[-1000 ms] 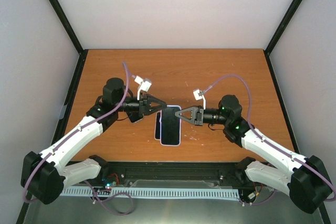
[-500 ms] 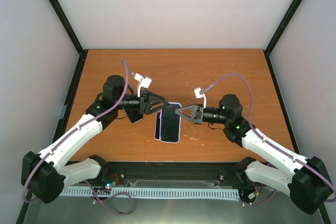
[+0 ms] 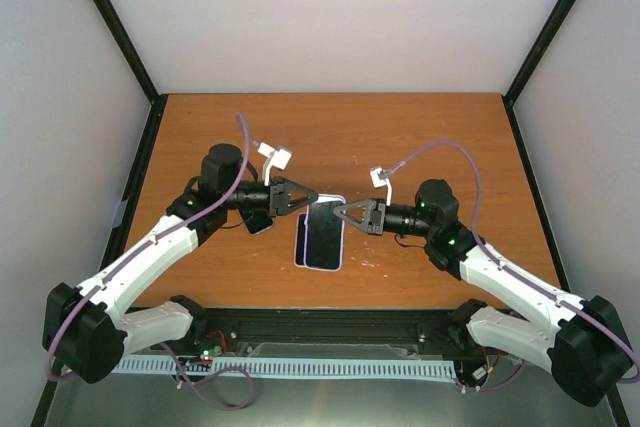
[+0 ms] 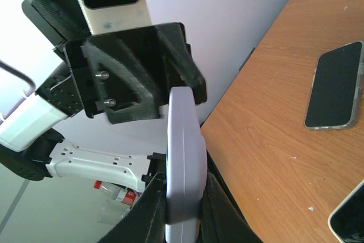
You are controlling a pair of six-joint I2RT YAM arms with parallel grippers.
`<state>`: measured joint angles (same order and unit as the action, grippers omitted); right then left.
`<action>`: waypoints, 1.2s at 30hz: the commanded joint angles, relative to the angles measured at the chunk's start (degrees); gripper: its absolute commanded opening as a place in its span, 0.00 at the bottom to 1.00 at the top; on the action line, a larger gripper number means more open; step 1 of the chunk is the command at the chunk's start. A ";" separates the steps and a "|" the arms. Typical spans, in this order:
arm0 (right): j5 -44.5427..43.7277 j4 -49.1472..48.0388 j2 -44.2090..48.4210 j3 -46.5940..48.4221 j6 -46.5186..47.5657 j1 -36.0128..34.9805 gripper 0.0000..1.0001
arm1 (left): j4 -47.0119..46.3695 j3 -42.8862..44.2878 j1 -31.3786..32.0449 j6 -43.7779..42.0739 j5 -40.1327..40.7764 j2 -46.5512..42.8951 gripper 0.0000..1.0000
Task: Put the phone into the phone case
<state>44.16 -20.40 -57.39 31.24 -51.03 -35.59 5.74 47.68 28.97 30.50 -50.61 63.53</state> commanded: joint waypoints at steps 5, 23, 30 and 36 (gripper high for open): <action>-3.72 3.10 -0.85 2.42 3.26 -0.35 0.03 | 4.52 2.66 -0.14 -1.72 6.45 -4.75 0.71; -7.73 21.91 -17.43 7.03 16.23 8.04 0.03 | 14.34 -0.51 -0.14 -4.66 22.99 -8.46 1.00; -7.41 21.62 -25.16 8.96 18.55 10.38 0.03 | 15.32 -2.39 -0.20 -3.91 28.90 -9.03 1.00; -5.72 18.18 -29.42 8.66 17.51 12.27 0.03 | 15.13 -3.32 -0.32 -2.60 30.62 -10.08 0.99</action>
<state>35.83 2.63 -85.17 38.44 -33.54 -24.51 20.71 44.29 28.95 27.00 -22.41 55.02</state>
